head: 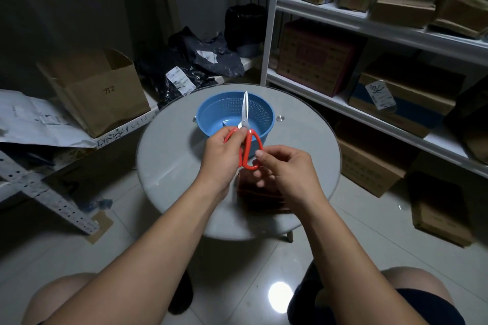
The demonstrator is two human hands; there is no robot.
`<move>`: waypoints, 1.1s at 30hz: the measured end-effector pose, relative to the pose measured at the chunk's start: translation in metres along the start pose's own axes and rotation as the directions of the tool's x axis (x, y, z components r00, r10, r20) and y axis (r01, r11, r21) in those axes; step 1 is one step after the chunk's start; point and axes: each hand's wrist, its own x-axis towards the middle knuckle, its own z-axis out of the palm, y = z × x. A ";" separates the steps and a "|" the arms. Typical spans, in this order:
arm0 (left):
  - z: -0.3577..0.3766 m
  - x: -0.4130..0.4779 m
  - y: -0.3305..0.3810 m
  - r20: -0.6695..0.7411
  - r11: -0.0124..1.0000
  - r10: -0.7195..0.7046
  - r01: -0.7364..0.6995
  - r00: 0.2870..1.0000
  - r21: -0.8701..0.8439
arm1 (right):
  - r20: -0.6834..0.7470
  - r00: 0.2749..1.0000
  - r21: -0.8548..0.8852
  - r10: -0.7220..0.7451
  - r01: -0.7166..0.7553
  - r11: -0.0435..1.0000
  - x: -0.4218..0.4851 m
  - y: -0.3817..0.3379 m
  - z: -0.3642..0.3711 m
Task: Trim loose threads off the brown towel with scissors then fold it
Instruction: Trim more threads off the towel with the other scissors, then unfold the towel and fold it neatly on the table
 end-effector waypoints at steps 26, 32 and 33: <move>-0.068 0.073 -0.038 0.327 0.416 0.400 -0.488 0.856 0.767 | 0.184 0.939 -0.983 -0.291 0.179 -0.044 0.171 -0.020 0.042; -0.060 0.082 -0.030 0.281 0.396 0.368 -0.423 0.886 0.815 | 0.032 0.926 -0.904 -0.377 0.188 0.385 0.134 -0.013 0.005; -0.058 0.088 -0.028 0.278 0.384 0.354 -0.410 0.893 0.827 | 0.041 0.930 -0.891 -0.365 0.199 0.408 0.129 -0.010 0.001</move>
